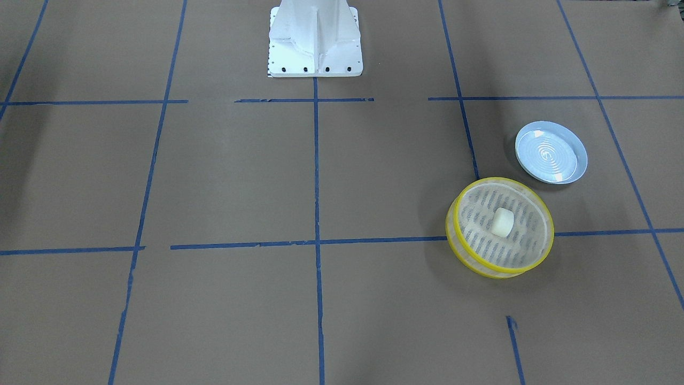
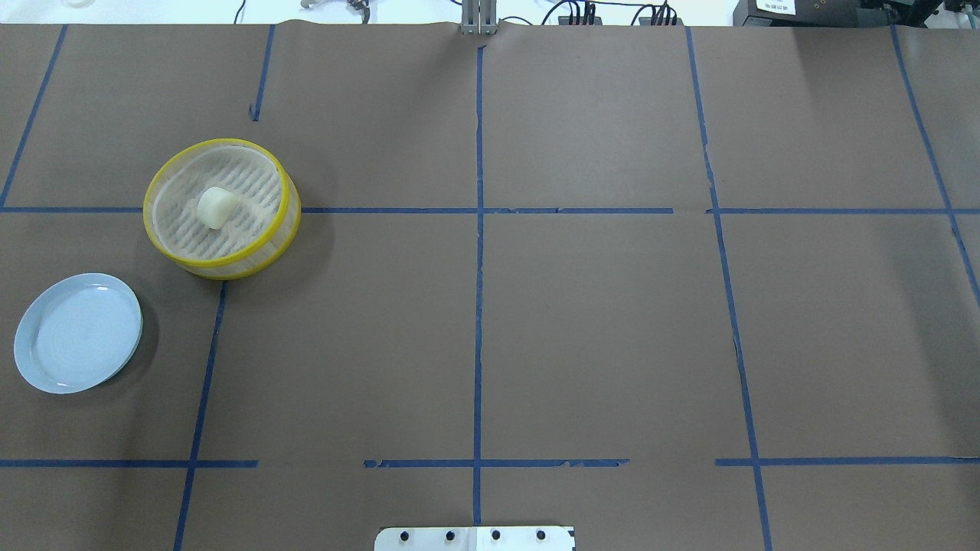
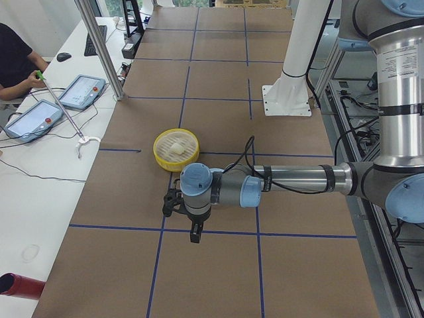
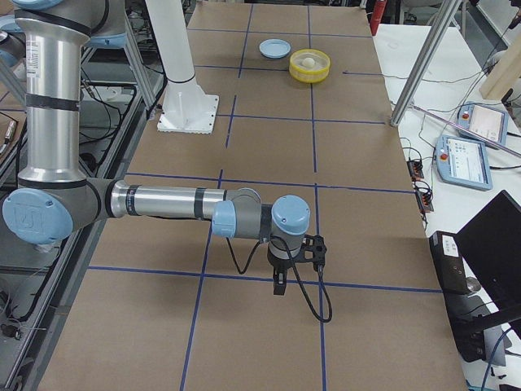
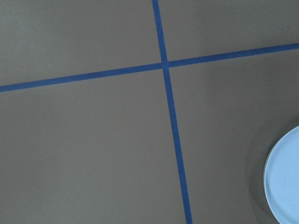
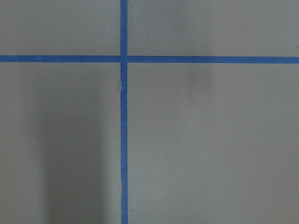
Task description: Place bun in steamer
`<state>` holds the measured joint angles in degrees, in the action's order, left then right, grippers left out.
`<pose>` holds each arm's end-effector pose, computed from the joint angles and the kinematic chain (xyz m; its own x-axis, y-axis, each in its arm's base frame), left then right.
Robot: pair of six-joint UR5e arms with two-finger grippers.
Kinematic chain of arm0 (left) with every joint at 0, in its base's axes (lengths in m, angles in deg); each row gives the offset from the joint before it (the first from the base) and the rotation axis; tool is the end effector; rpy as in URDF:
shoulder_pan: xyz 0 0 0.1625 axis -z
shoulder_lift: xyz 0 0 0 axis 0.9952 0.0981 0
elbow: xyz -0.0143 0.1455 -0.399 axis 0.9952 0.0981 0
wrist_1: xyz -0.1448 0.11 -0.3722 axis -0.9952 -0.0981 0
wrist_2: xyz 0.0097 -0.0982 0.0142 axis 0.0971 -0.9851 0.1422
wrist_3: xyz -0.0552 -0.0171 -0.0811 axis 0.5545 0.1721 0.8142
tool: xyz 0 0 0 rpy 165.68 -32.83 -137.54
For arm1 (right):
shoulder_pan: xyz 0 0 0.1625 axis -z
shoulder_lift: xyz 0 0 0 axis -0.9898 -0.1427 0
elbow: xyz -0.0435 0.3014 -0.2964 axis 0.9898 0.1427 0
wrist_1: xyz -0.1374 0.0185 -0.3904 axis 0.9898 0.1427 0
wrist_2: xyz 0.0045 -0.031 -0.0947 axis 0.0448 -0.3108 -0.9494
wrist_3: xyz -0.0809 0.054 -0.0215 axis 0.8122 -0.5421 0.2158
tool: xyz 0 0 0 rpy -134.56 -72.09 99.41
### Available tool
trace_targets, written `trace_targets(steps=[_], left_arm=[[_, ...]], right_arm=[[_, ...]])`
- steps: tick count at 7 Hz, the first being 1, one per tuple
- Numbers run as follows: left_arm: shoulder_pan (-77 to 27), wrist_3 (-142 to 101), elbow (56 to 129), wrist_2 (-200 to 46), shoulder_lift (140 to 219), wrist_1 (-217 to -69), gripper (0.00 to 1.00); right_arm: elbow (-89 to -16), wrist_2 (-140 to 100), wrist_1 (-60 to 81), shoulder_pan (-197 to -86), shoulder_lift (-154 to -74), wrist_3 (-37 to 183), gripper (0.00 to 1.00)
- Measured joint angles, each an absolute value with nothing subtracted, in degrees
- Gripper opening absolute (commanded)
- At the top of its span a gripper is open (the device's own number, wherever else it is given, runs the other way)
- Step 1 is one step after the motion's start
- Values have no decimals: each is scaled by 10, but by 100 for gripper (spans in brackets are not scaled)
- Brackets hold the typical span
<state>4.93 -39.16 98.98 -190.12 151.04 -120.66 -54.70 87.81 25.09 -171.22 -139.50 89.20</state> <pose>-0.0579 -0.4302 0.6597 0.7068 0.1093 -0.6990 -0.0618 0.9938 0.0928 0.0632 -0.4515 0.6657 0.7524 0.0152 0.6585 0.0067 0.9995 -0.0308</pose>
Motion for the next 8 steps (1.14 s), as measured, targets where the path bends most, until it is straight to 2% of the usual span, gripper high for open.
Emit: trace_targets(steps=[8], left_arm=[[70, -394, 1001, -1901, 1518, -1147, 100]], right_arm=[[-547, 878, 251, -1712, -1395, 892, 100]])
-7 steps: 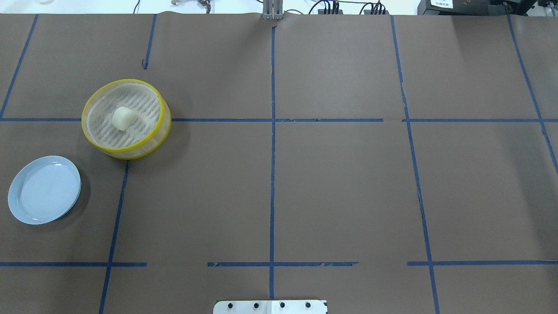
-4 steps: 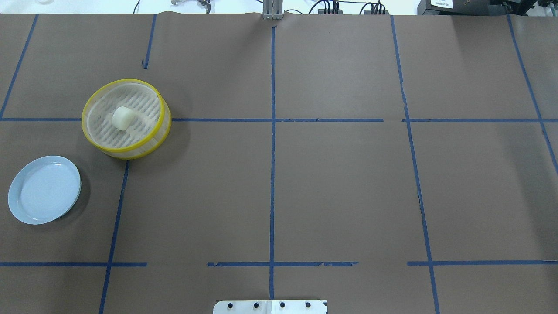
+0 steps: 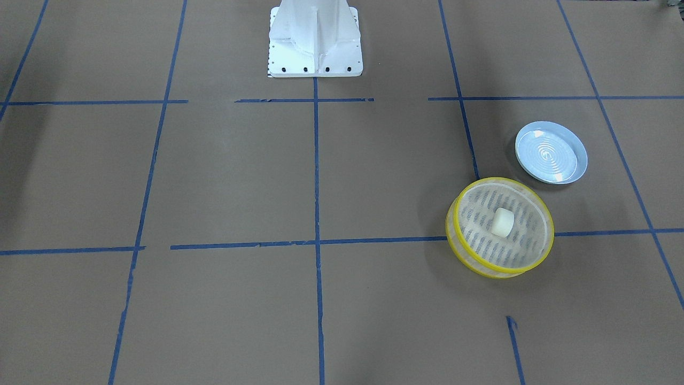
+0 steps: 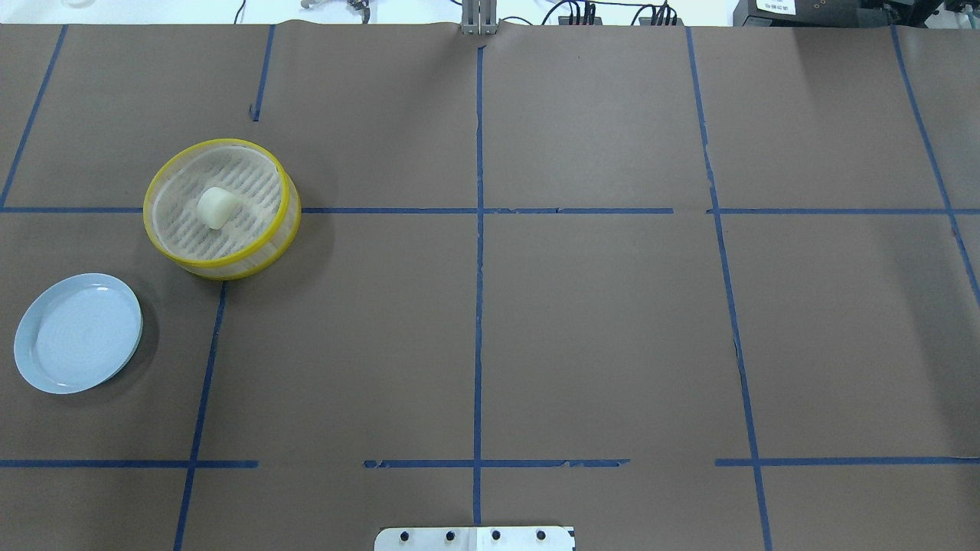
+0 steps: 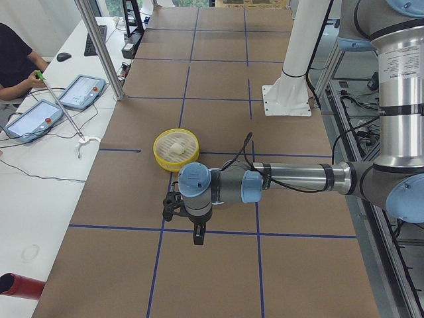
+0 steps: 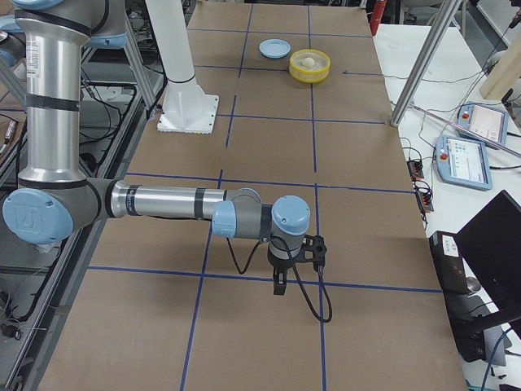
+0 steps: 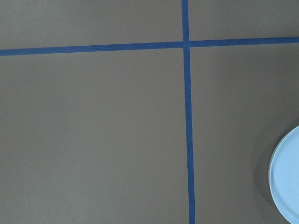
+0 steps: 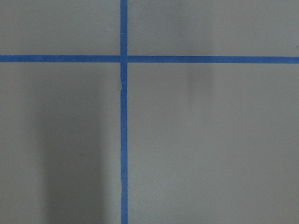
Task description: Place bun in steamer
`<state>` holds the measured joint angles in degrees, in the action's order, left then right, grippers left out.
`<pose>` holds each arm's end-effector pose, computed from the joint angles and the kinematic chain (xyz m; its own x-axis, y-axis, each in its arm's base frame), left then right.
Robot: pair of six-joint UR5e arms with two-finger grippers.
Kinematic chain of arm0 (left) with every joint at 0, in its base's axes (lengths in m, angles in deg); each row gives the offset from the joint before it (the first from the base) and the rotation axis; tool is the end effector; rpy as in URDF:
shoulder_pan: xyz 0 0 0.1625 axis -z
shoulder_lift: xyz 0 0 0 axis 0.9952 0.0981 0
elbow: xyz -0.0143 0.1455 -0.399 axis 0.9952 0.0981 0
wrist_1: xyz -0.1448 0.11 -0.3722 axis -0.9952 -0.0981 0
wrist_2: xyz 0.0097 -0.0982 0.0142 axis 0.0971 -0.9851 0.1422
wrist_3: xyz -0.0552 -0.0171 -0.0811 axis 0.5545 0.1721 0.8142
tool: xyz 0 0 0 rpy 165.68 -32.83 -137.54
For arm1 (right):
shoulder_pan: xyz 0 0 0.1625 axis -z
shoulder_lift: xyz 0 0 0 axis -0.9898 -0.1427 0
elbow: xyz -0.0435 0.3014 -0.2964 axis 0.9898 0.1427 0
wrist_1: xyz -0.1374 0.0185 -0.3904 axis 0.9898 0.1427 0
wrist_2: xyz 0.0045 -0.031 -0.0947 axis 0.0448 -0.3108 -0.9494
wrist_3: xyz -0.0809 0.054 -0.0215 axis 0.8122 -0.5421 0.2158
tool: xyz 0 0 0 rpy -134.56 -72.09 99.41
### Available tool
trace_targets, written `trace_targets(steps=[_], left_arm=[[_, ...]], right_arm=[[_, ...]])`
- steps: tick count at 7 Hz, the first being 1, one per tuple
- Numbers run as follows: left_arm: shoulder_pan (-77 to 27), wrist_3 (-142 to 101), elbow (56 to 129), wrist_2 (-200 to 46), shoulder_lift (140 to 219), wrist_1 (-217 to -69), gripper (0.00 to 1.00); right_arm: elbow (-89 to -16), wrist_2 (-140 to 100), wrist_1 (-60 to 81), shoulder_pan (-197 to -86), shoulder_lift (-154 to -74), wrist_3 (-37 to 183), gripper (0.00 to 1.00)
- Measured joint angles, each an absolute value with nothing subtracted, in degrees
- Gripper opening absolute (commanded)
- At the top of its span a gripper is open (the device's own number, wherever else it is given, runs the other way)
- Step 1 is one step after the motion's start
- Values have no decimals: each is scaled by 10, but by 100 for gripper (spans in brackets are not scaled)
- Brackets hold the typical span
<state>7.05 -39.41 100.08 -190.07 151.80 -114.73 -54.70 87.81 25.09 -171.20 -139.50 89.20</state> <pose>-0.0738 -0.4285 0.6549 0.7096 0.0376 -0.7036 -0.0281 0.9993 0.0250 0.0630 -0.4515 0.6657 0.7524 0.0149 0.6585 0.0071 0.9995 -0.0308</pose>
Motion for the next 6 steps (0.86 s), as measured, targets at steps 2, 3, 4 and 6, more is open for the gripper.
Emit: trace_targets(steps=[2, 3, 4, 6], left_arm=[[75, -394, 1001, -1901, 1518, -1147, 100], [75, -394, 1001, -1901, 1518, -1147, 100], [75, -394, 1001, -1901, 1518, -1147, 100], [76, -394, 1001, -1901, 1518, -1147, 100]], right_arm=[[-547, 878, 251, -1712, -1395, 892, 100], [-547, 878, 251, -1712, -1395, 892, 100], [-547, 878, 251, -1712, -1395, 892, 100], [-547, 878, 251, -1712, -1395, 892, 100]])
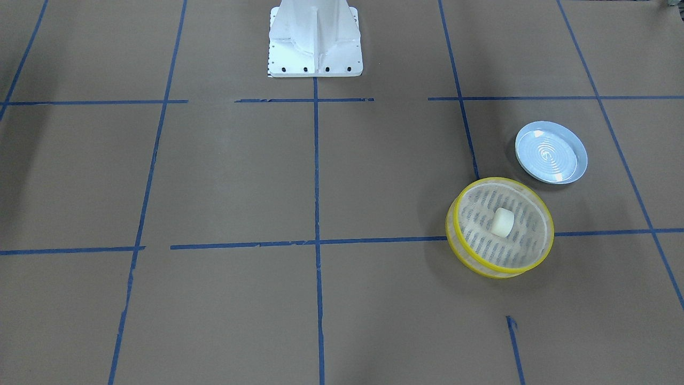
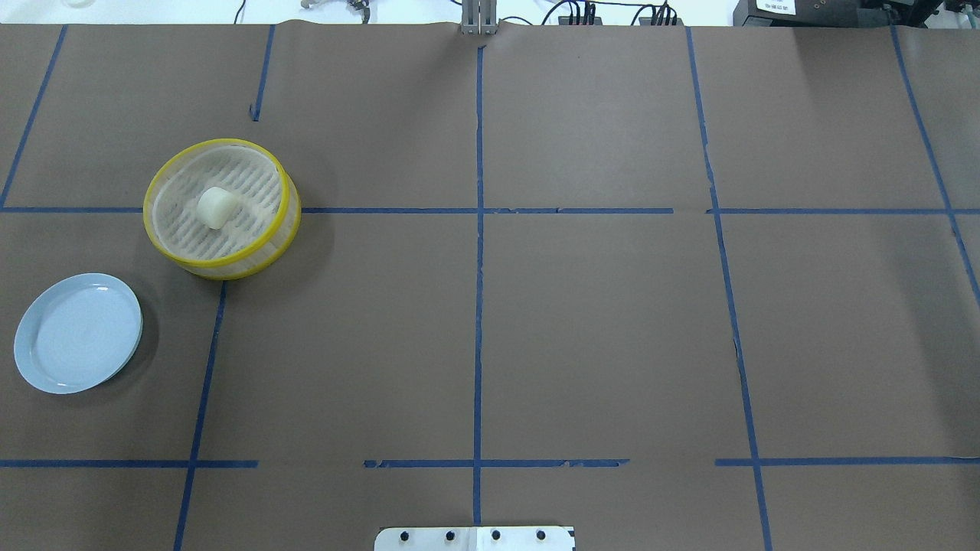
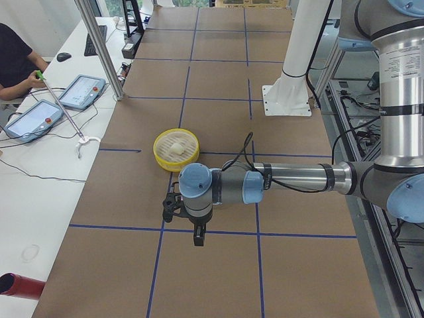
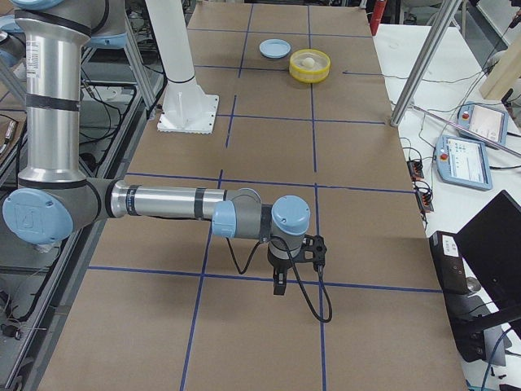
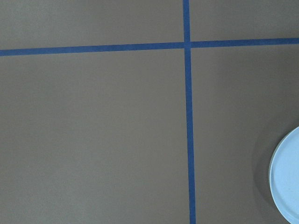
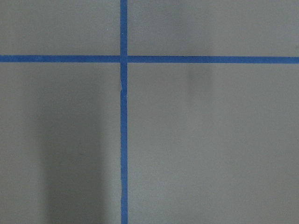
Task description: Place bun in steamer
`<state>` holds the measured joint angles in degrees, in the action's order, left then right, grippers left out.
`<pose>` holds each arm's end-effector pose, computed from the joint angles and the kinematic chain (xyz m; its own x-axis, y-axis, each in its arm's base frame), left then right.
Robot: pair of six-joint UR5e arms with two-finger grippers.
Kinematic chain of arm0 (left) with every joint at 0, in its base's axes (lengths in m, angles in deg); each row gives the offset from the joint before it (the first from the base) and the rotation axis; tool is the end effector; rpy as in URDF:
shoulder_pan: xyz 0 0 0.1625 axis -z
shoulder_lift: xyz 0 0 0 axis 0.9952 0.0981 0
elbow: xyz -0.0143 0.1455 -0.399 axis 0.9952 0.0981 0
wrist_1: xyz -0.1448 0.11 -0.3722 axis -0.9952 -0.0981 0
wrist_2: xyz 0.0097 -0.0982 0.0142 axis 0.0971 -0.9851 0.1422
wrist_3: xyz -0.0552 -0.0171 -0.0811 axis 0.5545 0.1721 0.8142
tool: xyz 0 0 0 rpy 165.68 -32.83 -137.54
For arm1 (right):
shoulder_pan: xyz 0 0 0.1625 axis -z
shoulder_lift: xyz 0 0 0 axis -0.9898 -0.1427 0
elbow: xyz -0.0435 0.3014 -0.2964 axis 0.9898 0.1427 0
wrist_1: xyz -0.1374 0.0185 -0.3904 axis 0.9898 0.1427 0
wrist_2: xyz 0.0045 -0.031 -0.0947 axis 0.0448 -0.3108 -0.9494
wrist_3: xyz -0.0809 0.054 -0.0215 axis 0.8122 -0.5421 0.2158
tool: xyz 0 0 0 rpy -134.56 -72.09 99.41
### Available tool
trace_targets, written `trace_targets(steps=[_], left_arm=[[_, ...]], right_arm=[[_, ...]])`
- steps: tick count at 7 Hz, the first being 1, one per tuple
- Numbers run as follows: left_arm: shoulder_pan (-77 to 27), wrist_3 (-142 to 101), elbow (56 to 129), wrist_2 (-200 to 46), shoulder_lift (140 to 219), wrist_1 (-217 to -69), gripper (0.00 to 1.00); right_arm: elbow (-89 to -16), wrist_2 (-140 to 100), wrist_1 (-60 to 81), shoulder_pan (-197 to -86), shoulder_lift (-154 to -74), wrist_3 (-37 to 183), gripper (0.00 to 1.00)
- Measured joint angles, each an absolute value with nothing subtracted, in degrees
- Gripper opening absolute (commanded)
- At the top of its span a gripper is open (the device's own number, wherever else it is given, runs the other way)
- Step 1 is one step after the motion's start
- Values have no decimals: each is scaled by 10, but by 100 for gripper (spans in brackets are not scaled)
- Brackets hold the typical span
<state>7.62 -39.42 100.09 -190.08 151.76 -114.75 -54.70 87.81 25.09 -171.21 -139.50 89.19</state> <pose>-0.0781 -0.4274 0.6551 0.7098 0.0305 -0.7038 -0.0183 0.9995 0.0250 0.0631 -0.4515 0.6657 0.7524 0.0152 0.6585 0.0068 0.9995 -0.0309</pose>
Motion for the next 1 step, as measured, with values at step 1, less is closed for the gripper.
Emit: trace_targets(steps=[1], left_arm=[[76, -394, 1001, -1901, 1518, -1147, 100]], right_arm=[[-547, 878, 251, -1712, -1395, 892, 100]])
